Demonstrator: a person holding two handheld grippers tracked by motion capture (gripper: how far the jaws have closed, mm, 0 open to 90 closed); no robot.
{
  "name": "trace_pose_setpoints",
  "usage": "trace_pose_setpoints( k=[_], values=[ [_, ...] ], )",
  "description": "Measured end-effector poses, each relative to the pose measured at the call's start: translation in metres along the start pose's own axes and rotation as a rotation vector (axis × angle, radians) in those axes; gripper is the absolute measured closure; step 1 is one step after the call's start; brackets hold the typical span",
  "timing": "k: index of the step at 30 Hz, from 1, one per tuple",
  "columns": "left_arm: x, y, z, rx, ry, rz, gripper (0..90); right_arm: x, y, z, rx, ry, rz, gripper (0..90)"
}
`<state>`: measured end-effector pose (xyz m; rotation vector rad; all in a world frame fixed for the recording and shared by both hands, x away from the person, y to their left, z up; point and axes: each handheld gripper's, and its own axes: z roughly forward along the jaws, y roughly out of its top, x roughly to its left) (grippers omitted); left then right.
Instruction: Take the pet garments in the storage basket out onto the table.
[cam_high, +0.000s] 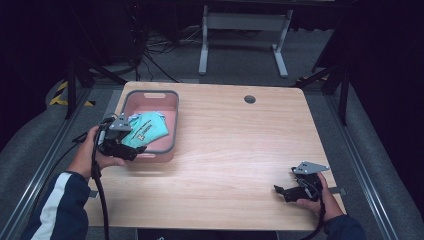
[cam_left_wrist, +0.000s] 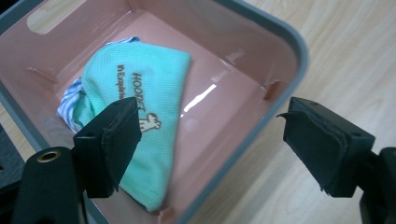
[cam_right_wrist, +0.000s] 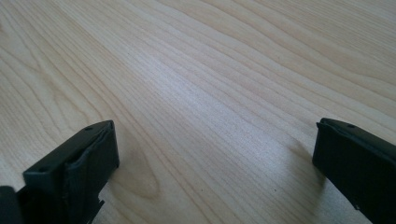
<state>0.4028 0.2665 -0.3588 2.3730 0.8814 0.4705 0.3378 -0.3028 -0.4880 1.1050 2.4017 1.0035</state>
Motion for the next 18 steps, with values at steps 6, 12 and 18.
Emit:
trace_pose_setpoints(
  k=[6,12,18],
  values=[
    [0.013,0.013,0.02,0.054,0.011,-0.01,18.7,0.0,0.0,0.0,0.0,0.001,-0.001,0.5],
    [0.027,0.028,0.044,0.123,0.013,0.009,18.4,0.0,0.0,0.0,0.001,0.0,-0.003,0.5],
    [0.044,0.038,0.07,0.246,-0.014,0.009,19.3,0.0,0.0,0.0,0.001,-0.002,-0.003,0.5]
  ],
)
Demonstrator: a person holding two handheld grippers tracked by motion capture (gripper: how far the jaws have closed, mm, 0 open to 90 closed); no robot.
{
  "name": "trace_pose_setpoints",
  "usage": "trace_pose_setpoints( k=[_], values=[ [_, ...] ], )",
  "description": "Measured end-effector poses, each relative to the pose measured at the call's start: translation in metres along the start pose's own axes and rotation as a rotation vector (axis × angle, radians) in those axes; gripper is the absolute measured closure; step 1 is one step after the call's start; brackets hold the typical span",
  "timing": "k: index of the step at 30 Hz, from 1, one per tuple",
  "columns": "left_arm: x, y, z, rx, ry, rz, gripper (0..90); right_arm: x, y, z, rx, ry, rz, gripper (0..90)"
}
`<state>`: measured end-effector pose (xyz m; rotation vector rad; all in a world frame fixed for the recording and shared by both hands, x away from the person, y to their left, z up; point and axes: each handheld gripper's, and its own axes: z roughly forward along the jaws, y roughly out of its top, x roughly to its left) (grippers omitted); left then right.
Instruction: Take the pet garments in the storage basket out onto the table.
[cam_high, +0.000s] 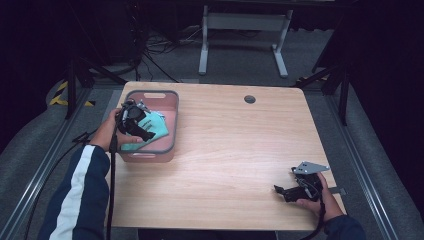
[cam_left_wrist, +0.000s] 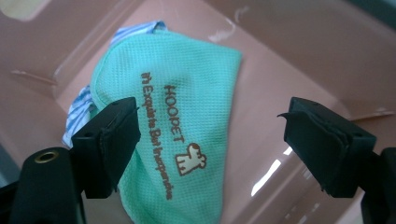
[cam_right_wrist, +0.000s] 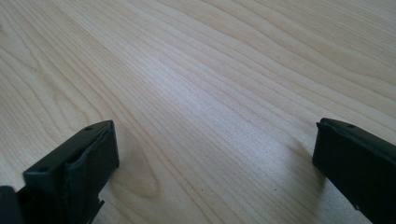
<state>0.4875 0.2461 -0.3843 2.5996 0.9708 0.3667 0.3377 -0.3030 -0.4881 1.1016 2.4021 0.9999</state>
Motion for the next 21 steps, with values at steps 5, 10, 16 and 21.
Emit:
trace_pose_setpoints(
  k=[5,10,16,21],
  values=[
    [0.007,0.005,0.017,0.093,-0.032,-0.009,21.2,0.0,0.0,0.0,0.0,0.001,0.001,0.5],
    [0.01,0.007,0.034,0.162,-0.039,-0.039,21.9,0.0,0.0,0.0,0.0,0.001,0.001,0.5],
    [0.017,0.008,0.045,0.215,-0.006,-0.09,25.0,0.0,0.0,0.0,0.0,0.001,0.001,0.5],
    [0.016,0.012,0.054,0.288,-0.016,-0.091,22.3,0.0,0.0,0.0,0.0,-0.002,0.0,0.5]
  ],
)
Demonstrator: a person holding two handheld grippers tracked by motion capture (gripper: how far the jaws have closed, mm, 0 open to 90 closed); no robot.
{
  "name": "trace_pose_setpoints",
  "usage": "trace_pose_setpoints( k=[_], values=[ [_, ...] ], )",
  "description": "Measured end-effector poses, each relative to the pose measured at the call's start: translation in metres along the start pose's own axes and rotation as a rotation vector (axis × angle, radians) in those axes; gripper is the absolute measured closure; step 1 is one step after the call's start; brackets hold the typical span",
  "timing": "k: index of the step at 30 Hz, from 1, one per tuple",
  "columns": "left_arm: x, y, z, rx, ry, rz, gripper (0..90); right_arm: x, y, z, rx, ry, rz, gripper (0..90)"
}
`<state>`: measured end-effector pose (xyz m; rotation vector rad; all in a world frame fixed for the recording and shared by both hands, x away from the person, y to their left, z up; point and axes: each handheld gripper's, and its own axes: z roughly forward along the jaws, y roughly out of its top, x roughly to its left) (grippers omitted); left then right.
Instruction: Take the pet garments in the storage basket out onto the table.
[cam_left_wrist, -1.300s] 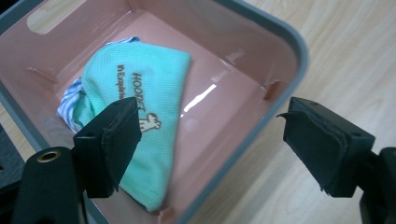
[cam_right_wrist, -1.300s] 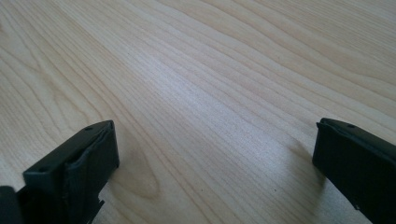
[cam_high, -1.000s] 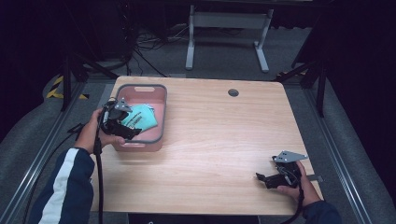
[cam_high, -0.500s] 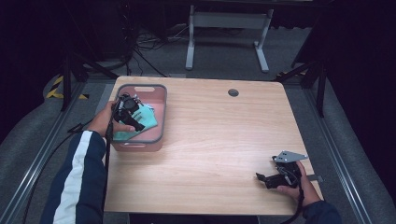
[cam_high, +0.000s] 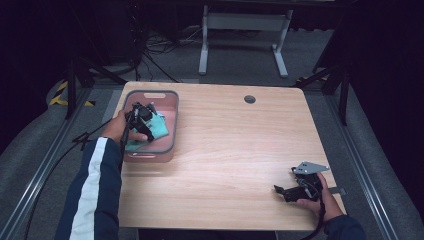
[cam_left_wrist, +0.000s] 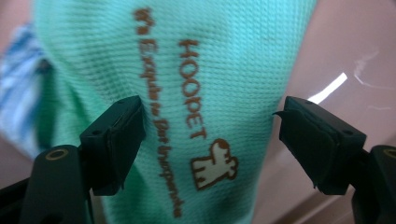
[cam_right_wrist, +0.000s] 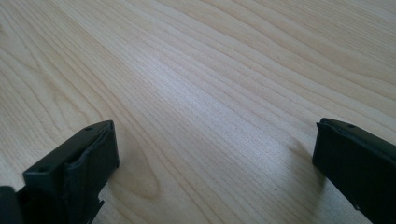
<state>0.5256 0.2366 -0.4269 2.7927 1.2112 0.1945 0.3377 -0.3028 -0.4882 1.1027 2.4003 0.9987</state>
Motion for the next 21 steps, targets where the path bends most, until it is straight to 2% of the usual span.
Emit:
trace_pose_setpoints(
  k=[1,2,3,4,6,8,9,10,11,14,16,19,21],
  values=[
    [-0.0023,0.0028,0.0069,0.041,-0.003,0.003,20.9,0.0,0.0,0.0,0.0,0.0,0.0,0.5],
    [-0.0027,0.0043,0.0093,0.051,-0.001,0.0,20.1,0.0,0.0,0.0,0.0,0.0,0.0,0.5],
    [-0.0031,0.0053,0.0098,0.05,-0.012,-0.014,16.5,0.0,0.0,-0.0001,0.0,0.001,0.001,0.5],
    [-0.0022,0.0066,0.0102,0.044,-0.011,-0.009,16.8,0.0,0.0,0.0,0.0,0.0,0.0,0.5],
    [-0.0012,0.0071,0.0112,0.042,-0.04,-0.029,16.7,0.0,0.0,-0.0001,0.0,0.0,0.001,0.5],
    [-0.0005,0.0066,0.0111,0.041,-0.046,-0.039,17.1,-0.0001,0.0,0.0,0.0,0.0,-0.001,0.5],
    [0.001,0.0055,0.0107,0.031,-0.067,-0.045,21.3,0.0,0.0,0.0,0.0,0.0,0.0,0.5],
    [0.001,0.0055,0.0107,0.031,-0.067,-0.045,25.4,0.0,0.0,0.0,0.0,0.0,0.0,0.5],
    [0.0014,0.0049,0.0091,0.026,-0.07,-0.044,25.4,0.0,0.0,0.0,0.0,0.0,0.0,0.5],
    [0.0023,0.0036,0.0053,0.019,-0.07,-0.041,45.7,0.0,0.0,-0.0001,0.0,0.001,0.001,0.5],
    [0.0027,0.0029,0.0048,0.016,-0.074,-0.047,54.5,-0.0001,0.0,0.0,0.0,0.0,0.0,0.5],
    [0.0024,0.0023,0.004,0.005,-0.049,-0.043,66.3,0.0,0.0,0.0,0.0,0.001,0.0,0.5],
    [0.0015,0.0022,0.0039,0.001,-0.038,-0.048,70.4,0.0,0.0,0.0,0.0,0.0,0.0,0.5]
  ],
)
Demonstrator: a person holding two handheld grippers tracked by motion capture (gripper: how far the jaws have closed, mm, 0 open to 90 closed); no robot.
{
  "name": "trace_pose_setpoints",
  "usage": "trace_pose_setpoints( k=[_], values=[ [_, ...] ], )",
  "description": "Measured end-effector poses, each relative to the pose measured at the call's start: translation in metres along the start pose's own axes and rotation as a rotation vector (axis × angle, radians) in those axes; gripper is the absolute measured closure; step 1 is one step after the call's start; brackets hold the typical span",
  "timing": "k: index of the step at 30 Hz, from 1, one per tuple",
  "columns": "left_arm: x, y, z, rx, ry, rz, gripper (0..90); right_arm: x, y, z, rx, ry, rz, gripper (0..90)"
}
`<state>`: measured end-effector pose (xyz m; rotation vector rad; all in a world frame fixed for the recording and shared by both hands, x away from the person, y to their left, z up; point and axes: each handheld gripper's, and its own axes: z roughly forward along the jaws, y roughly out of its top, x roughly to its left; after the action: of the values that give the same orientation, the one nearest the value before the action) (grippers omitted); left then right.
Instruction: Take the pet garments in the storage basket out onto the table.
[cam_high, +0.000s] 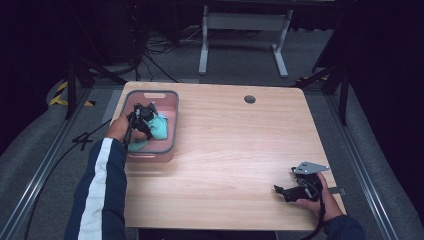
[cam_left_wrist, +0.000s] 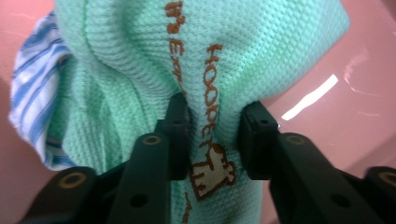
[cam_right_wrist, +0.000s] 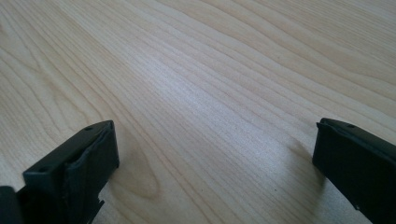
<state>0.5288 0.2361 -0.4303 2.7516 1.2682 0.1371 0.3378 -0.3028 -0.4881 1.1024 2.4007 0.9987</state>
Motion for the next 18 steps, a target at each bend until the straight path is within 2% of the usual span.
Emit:
trace_pose_setpoints(
  k=[3,5,6,8,10,11,18],
  values=[
    [-0.002,0.0,-0.001,-0.001,0.031,-0.005,72.8,0.0,0.0,0.0,0.0,0.0,0.001,0.5],
    [-0.002,-0.001,-0.003,-0.003,0.05,-0.033,74.0,0.0,0.0,0.0,0.0,0.0,0.0,0.5],
    [-0.003,-0.001,-0.003,-0.016,0.07,-0.034,74.3,0.0,0.0,0.0,0.0,0.0,0.001,0.5],
    [-0.003,-0.003,-0.008,-0.035,0.084,-0.053,74.7,0.0,0.0,0.0,0.0,0.001,0.001,0.5],
    [-0.003,-0.005,-0.013,-0.067,0.087,-0.039,75.0,0.0,0.0,0.0,0.0,0.0,0.001,0.5],
    [-0.003,-0.006,-0.016,-0.08,0.077,-0.045,75.1,0.0,0.0,0.0,0.0,0.0,0.0,0.5],
    [-0.007,-0.017,-0.038,-0.198,0.075,-0.043,75.3,0.0,0.0,0.0,-0.002,0.001,0.001,0.5]
  ],
)
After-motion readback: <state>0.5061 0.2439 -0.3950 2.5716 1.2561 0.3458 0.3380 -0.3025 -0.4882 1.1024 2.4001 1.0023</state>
